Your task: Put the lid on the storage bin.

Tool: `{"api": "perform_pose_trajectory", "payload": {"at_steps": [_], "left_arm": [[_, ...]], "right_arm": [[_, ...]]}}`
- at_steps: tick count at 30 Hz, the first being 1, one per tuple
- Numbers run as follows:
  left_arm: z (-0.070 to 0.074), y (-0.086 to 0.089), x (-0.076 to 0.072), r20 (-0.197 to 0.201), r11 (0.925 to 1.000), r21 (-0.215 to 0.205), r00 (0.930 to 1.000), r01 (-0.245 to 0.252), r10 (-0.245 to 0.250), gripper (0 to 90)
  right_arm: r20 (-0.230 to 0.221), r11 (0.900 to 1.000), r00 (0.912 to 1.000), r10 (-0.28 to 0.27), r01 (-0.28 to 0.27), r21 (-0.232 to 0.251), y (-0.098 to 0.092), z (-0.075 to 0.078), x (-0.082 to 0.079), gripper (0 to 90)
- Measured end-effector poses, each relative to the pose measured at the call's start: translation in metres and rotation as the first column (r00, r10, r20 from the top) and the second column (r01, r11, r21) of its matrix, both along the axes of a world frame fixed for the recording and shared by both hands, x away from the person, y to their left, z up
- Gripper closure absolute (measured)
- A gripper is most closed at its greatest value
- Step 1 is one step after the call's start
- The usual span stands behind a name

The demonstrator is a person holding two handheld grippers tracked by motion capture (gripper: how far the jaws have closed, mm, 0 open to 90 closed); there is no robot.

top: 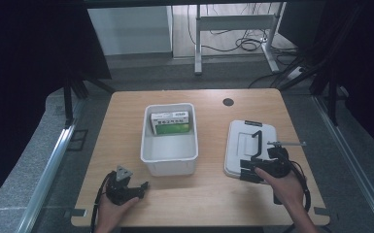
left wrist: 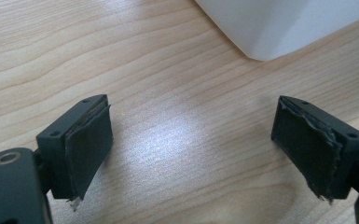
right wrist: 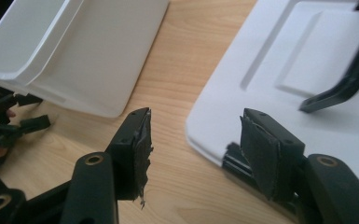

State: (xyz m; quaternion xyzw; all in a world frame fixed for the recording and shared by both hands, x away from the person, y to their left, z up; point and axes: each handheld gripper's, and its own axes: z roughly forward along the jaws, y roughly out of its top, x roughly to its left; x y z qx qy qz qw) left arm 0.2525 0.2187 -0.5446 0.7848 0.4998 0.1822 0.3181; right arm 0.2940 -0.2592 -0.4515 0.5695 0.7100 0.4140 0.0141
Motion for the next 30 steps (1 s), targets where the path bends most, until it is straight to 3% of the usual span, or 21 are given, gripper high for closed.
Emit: {"api": "perform_pose_trajectory", "payload": {"at_steps": [13, 30], "left_arm": [[0.000, 0.000, 0.000, 0.001, 1.0000, -0.001, 1.0000, -0.001, 0.001, 12.4], [0.000, 0.000, -0.001, 0.001, 1.0000, -0.002, 1.0000, 0.005, -0.005, 12.4]], "right_arm": [[0.013, 0.998, 0.9981, -0.061, 0.061, 0.022, -0.018, 0.018, 0.010, 42.9], [-0.046, 0.992, 0.9912, -0.124, 0.124, 0.006, -0.031, 0.032, 0.042, 42.8]]}}
